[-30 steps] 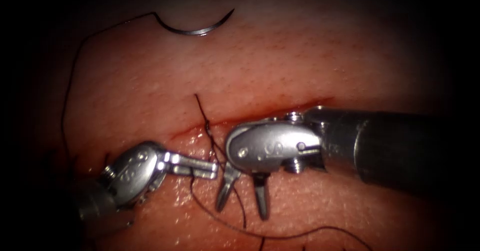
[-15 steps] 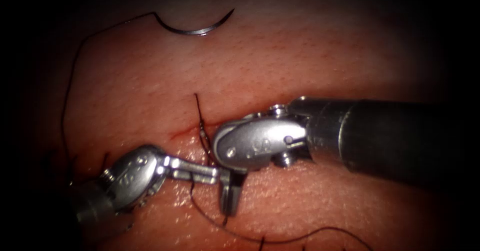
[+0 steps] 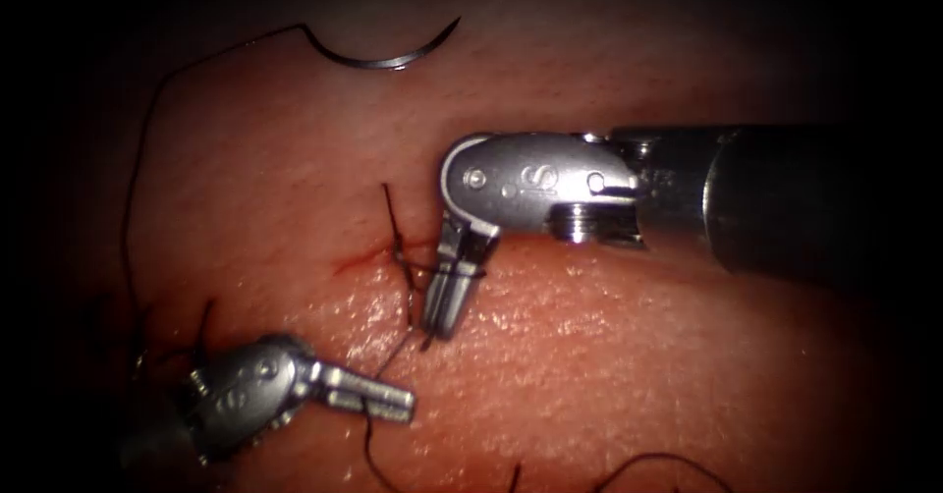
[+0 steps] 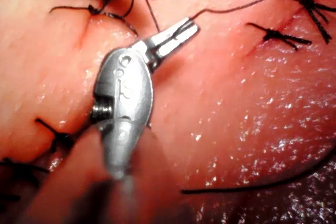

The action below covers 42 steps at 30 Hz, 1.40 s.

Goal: Wound Closure
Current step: Tighten knot by pulling upward with right hand through loop and downward on working end of suture with left end-effector

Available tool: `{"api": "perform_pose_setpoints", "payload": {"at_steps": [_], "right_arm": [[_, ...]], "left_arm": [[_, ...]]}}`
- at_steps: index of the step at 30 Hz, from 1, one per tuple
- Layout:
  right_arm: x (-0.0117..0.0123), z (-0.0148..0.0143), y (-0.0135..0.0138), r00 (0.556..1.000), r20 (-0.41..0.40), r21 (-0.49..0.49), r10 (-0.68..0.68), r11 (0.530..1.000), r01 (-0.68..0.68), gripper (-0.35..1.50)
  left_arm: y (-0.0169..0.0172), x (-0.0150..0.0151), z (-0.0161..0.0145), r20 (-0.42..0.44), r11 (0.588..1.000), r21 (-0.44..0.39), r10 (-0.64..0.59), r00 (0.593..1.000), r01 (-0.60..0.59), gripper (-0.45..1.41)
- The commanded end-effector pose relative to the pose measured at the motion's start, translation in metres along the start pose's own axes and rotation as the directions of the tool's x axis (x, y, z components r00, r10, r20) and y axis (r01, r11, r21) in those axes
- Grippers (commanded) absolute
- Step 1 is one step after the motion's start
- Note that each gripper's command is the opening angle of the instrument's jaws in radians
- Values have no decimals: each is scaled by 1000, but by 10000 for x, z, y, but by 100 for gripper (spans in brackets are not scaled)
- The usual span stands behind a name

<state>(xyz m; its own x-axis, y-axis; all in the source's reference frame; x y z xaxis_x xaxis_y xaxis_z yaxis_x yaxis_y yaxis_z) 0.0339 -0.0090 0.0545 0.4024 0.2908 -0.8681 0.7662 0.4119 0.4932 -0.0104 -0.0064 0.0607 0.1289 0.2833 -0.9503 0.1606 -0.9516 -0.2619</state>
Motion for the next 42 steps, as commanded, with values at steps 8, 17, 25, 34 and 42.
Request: {"api": "perform_pose_setpoints", "payload": {"at_steps": [8, 17, 25, 34, 42], "right_arm": [[1, -9, 25, 990, -82, -118, 119, 985, -128, -35], [-17, -39, 61, 966, -151, -291, 211, 924, -247, -35], [-31, -46, 87, 962, -159, -392, 222, 880, -268, -35], [-34, -53, 94, 951, -188, -452, 245, 838, -305, -35], [-36, -51, 113, 926, -226, -542, 302, 751, -377, -35]], "left_arm": [[31, 10, 30, 38, 999, -46, -16, 999, 18, -45], [80, 12, 53, 82, 991, -121, -50, 995, 60, -45], [100, 12, 60, 99, 983, -165, -69, 993, 85, -45], [123, 12, 77, 93, 960, -258, -90, 992, 111, -45], [151, 10, 85, 111, 924, -365, -81, 990, 116, -45]]}}
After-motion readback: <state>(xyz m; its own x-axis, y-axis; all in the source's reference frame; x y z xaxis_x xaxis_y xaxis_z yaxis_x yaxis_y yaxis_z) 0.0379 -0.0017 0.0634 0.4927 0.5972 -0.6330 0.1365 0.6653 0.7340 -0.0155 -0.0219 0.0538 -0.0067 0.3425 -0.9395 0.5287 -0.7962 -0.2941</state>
